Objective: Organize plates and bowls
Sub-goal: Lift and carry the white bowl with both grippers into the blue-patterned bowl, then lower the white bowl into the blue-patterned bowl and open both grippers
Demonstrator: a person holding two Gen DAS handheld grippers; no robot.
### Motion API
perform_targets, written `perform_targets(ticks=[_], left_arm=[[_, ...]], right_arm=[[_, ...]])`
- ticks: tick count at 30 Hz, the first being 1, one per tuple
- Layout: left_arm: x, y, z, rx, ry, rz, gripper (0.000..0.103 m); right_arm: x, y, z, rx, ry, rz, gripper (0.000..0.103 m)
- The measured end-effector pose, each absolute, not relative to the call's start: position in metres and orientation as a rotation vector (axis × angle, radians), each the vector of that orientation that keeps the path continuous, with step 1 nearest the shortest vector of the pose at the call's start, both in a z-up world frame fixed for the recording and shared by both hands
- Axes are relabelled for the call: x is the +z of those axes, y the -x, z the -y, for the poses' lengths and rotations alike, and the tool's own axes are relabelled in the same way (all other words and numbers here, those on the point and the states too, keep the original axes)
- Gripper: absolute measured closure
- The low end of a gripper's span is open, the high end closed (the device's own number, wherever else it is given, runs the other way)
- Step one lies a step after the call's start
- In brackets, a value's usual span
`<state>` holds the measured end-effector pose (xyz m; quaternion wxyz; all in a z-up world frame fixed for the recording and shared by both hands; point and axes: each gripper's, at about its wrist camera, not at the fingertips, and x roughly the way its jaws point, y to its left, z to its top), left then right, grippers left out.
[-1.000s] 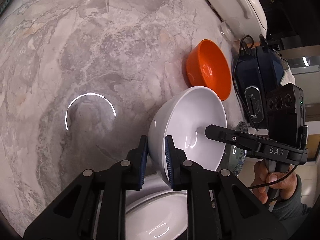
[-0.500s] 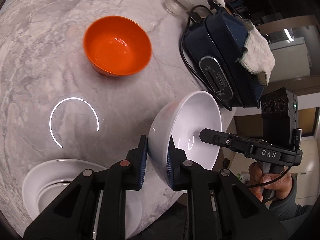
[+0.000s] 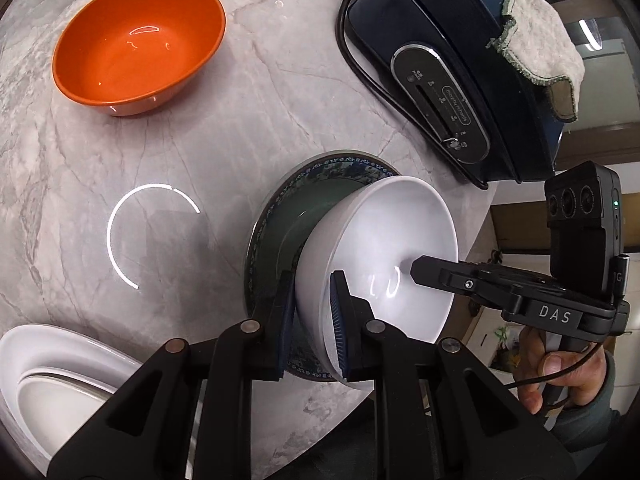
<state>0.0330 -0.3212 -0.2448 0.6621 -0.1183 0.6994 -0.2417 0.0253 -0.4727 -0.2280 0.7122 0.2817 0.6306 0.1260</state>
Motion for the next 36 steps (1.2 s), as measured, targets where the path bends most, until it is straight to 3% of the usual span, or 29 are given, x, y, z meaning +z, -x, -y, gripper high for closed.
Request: perform_targets(ticks=[13,16,19,21,24,36], left_arm=[[-0.272,-0.032,0.323,-0.488,0.238,-1.611,0.086],[-0.271,-0.033,0.321,-0.495,0.252,-1.605,0.077],[-0.266,-0.034,0.321,-0.526,0.266,-1.592,0.057],[-0.261,-0.033,0.325,-0.55,0.269,-1.573,0.037],[-0.255,-0.034,0.328,-0.563,0.274,-1.552,0.024],[-0.225,-0.037,0.312,-0.565,0.379,-1.482,0.017]], right_arm=[[-0.233,-0.034,0.462,0.275,-0.479,-1.423,0.09],[-0.234,-0.035,0.457,0.258,-0.417,-1.42,0.091],[-0.236,-0.034,0.457,0.262,-0.42,-1.417,0.092],[-0.236,-0.035,0.456,0.265,-0.414,-1.415,0.093],[-0.235,-0.036,0.453,0.256,-0.386,-1.41,0.094],[-0.232,-0.038,0.448,0.222,-0.332,-1.413,0.095]])
